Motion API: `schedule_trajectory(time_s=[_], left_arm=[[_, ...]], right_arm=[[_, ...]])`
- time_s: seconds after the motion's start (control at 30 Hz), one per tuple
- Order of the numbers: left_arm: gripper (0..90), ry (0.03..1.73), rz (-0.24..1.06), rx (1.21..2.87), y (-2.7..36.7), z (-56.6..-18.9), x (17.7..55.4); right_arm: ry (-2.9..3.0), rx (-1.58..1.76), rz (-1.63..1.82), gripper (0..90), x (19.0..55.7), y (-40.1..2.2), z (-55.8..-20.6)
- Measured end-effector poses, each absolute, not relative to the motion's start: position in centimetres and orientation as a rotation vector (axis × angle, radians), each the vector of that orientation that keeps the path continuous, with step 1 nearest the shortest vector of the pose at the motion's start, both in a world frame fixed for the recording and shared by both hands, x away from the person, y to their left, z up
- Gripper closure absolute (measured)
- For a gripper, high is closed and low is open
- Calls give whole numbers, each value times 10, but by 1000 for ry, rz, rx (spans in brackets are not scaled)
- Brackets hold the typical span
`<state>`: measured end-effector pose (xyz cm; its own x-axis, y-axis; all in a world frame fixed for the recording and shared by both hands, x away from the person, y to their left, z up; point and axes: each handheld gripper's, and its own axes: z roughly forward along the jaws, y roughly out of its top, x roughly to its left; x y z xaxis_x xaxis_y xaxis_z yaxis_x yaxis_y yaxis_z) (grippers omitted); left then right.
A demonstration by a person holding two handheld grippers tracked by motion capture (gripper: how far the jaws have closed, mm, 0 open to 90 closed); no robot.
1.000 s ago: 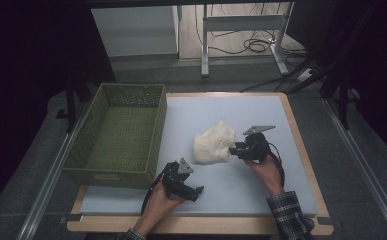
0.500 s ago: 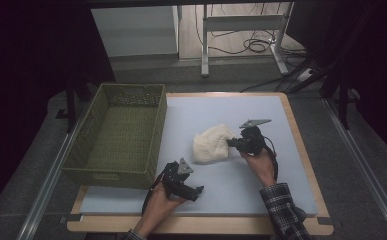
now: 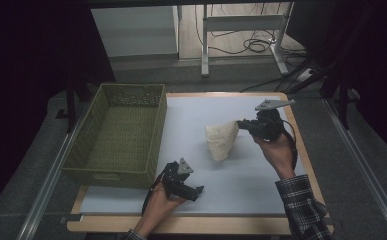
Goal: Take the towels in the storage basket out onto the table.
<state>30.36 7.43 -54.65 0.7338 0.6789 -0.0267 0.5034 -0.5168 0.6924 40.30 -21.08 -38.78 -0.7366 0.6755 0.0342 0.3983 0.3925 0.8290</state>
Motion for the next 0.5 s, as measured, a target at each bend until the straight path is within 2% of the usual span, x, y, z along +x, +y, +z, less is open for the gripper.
schedule_trajectory(time_s=[0.07, 0.1, 0.2, 0.23, 0.3, 0.5], left_arm=[[16, 887, 324, 2227, 74, -547, 304], [16, 887, 324, 2227, 74, -547, 304], [16, 887, 323, 2230, 74, -546, 304], [16, 890, 321, 2226, 74, -547, 303], [16, 893, 319, 2222, 74, -547, 303], [16, 890, 317, 2228, 74, -546, 304]], right_arm=[[2337, 930, 1269, 883, 401, -212, -382], [2309, 917, 1243, 883, 396, -217, -368], [2265, 941, 1145, 879, 394, -229, -362], [2254, 969, 1093, 870, 396, -236, -366], [2263, 1064, 988, 736, 404, -250, -379], [2258, 1228, 899, 681, 404, -298, -419]])
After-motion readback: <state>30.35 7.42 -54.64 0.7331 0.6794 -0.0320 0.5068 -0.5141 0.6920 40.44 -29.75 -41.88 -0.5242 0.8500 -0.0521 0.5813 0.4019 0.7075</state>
